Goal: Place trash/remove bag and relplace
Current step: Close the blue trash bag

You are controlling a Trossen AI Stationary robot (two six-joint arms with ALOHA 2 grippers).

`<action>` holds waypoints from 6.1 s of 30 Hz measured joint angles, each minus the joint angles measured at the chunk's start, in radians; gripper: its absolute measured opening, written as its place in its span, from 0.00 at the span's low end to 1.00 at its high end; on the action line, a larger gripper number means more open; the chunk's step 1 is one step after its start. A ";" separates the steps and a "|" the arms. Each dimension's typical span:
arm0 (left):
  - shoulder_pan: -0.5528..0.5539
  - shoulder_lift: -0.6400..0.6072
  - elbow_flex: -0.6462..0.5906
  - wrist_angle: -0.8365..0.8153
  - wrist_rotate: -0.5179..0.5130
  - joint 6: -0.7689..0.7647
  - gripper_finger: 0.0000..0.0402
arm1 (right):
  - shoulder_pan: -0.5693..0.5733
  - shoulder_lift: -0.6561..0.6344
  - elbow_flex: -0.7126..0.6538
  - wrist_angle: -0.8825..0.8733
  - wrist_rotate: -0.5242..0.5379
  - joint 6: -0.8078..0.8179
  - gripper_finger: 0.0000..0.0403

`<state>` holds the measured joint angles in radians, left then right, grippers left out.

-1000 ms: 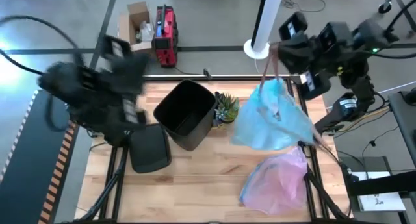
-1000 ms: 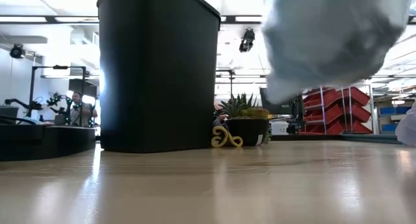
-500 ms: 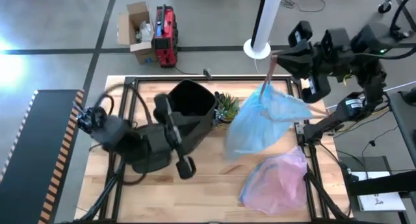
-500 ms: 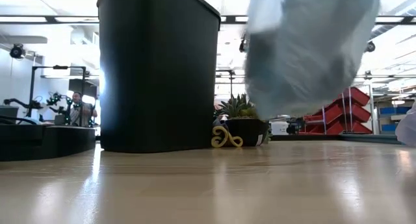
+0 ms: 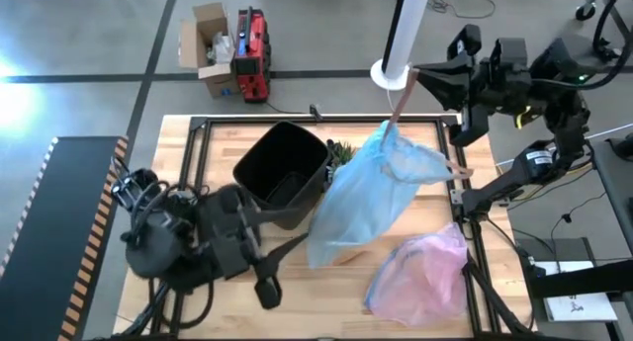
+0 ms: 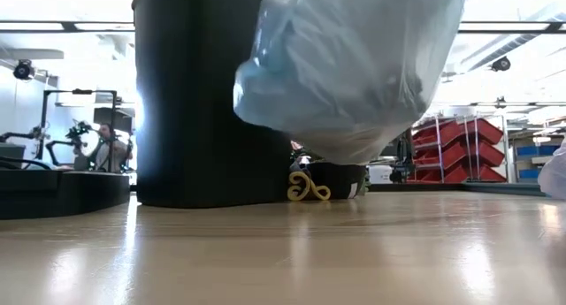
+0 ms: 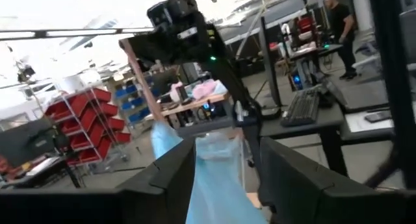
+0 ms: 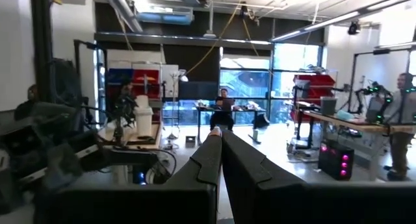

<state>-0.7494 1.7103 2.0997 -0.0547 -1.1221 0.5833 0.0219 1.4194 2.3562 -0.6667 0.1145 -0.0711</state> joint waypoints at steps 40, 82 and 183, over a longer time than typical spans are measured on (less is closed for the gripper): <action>0.325 0.000 -0.060 0.164 0.386 -0.391 0.40 | 0.150 0.221 0.000 0.073 -0.227 0.087 0.00; 0.215 -0.152 -0.048 0.134 0.101 -0.120 0.00 | 0.482 0.087 -0.018 -0.664 0.128 0.424 0.50; 0.277 -0.050 -0.054 0.303 0.303 -0.289 0.00 | 0.378 0.281 0.000 0.435 0.362 -0.426 0.00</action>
<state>-0.4729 1.6605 2.0458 0.2479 -0.8192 0.2947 0.4001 1.7005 2.3566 -0.2321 0.4766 -0.4975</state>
